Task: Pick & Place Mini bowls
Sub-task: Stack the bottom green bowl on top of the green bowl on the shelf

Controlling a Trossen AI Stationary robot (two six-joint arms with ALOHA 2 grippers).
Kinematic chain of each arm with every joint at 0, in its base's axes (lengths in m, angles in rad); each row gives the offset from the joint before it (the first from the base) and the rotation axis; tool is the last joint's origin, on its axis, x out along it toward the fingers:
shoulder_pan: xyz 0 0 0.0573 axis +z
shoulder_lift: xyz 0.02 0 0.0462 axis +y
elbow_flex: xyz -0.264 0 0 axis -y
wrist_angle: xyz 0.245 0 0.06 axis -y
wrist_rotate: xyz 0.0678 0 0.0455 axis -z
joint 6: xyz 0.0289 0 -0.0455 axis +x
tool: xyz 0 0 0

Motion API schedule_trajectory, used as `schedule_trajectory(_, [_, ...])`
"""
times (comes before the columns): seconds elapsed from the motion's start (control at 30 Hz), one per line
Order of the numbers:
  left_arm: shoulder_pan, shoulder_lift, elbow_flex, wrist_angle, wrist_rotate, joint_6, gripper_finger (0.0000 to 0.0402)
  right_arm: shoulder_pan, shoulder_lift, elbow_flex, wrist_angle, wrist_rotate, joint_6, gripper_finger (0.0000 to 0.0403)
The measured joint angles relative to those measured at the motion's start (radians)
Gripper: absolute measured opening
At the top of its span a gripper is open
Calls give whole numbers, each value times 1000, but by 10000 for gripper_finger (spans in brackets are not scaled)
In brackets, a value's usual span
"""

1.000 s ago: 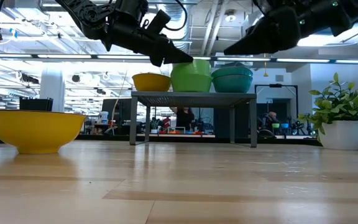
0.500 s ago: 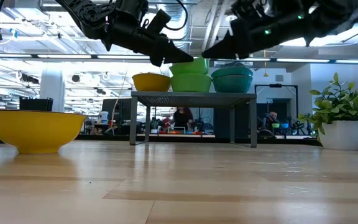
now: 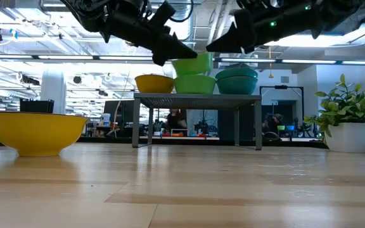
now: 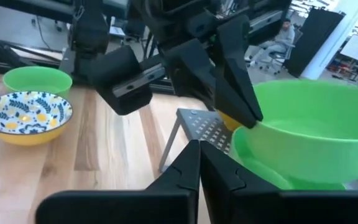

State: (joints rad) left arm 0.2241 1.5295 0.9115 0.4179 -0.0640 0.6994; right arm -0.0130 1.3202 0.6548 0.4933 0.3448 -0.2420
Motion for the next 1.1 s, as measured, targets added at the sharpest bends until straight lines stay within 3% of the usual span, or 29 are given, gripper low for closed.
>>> schedule_trajectory(0.63, [2, 0, 0, -37, -33, -27, 15, -1, -18, 0, -19, -3, 5, 6])
schedule_trajectory(1.1, [1, 0, 0, -37, -33, -50, 53, -1, -18, 0, -19, -3, 0, 5])
